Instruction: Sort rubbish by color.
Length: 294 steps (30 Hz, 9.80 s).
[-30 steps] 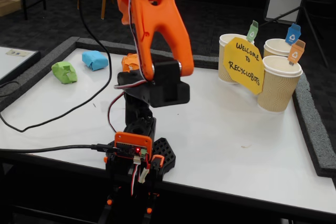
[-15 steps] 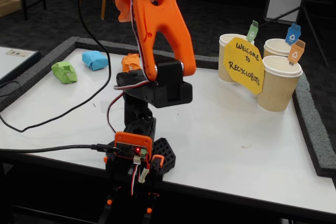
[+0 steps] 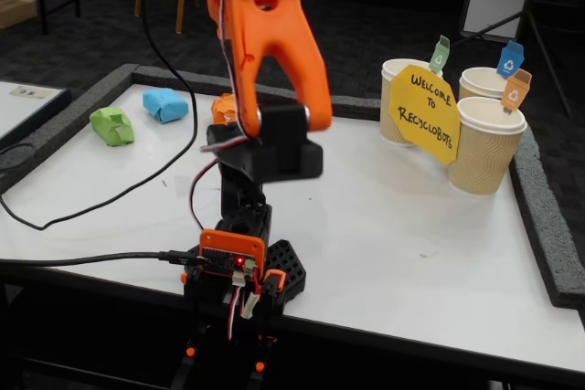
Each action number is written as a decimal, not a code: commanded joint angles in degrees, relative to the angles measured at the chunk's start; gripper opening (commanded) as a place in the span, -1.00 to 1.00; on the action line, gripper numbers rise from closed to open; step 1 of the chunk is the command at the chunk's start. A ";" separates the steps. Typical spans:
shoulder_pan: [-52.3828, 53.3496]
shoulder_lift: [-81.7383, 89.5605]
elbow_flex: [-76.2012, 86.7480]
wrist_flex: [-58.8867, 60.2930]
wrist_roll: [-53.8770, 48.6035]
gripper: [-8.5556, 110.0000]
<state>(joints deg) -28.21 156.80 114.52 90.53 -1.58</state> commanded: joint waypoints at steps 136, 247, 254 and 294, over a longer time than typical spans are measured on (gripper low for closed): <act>6.59 -37.18 -23.47 -15.12 0.26 -0.85; 52.38 3.52 -5.45 -5.62 0.35 -0.85; 54.49 4.75 -5.80 -4.83 0.35 -0.85; 58.27 6.86 -15.38 -0.35 0.26 -0.85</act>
<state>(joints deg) 28.21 163.21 104.68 90.53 -1.58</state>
